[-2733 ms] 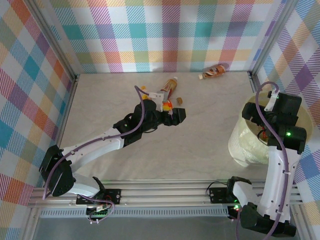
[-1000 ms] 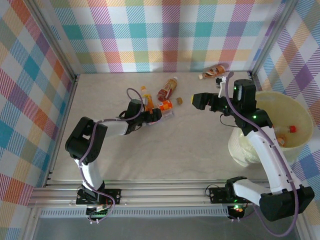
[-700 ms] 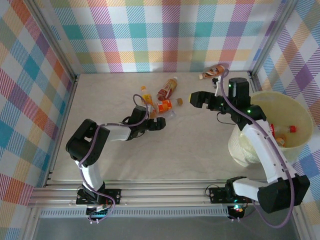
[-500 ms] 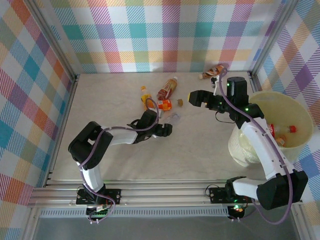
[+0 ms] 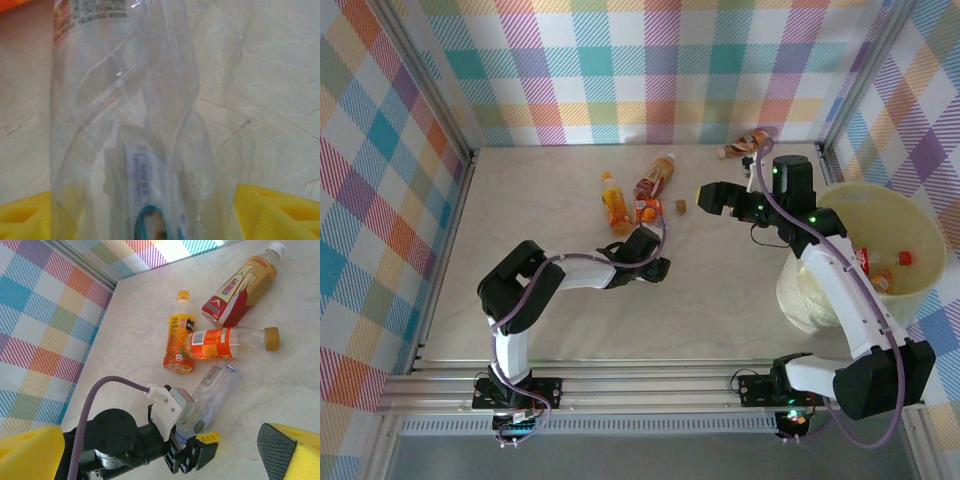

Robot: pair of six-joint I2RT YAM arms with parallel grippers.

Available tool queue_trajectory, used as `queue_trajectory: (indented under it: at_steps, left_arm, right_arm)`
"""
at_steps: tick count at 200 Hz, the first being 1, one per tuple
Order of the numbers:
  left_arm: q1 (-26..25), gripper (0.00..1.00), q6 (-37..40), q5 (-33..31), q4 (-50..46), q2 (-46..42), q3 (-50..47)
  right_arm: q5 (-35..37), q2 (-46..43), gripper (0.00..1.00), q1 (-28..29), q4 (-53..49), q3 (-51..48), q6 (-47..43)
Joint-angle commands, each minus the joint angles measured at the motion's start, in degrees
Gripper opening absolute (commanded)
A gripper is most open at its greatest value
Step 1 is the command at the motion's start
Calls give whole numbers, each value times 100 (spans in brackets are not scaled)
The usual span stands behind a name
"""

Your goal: Put the plastic bottles in the bin

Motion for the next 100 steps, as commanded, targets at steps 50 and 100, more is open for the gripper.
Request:
queue_trajectory:
  at_steps: [50, 100]
  left_arm:
    - [-105, 52, -289, -114, -242, -410, -106]
    - [-104, 47, -528, 79, -281, -1378, -279]
  right_arm:
    - [45, -33, 100, 44, 564, -228, 136]
    - [96, 137, 100, 531, 812, -167, -121]
